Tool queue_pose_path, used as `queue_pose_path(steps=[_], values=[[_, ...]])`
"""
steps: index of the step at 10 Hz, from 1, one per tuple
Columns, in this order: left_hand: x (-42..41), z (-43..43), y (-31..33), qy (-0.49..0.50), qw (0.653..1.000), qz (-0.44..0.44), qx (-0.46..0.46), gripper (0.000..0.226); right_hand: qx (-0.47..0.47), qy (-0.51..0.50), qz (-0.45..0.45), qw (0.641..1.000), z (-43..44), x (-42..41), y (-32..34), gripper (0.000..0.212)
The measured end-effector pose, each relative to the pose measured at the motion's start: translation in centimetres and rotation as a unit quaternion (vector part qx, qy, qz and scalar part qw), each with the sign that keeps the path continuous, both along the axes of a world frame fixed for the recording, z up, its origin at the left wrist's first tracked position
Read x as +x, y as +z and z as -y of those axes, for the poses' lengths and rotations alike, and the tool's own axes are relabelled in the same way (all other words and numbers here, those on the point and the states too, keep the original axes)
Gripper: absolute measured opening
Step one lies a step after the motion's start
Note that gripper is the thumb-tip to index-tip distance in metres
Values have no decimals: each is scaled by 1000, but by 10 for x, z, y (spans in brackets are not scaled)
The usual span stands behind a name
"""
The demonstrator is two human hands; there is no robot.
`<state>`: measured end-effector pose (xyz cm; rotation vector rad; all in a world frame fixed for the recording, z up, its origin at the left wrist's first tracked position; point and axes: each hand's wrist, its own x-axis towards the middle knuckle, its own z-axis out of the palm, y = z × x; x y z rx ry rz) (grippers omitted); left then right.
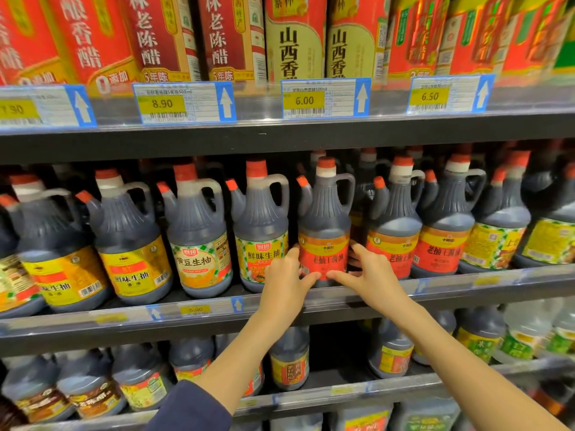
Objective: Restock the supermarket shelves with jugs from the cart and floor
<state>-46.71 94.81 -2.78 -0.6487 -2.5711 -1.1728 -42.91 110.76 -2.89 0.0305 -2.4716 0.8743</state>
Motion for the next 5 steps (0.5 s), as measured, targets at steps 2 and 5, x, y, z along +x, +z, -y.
queue_pose_path(steps=[2,5], values=[[0,17,5,-94,995,18,-42,73,23,-21,25,999,0,1,-2,71],[9,62,15,-205,940,-20,-270,69,87,3,80,993,15,43,19,68]])
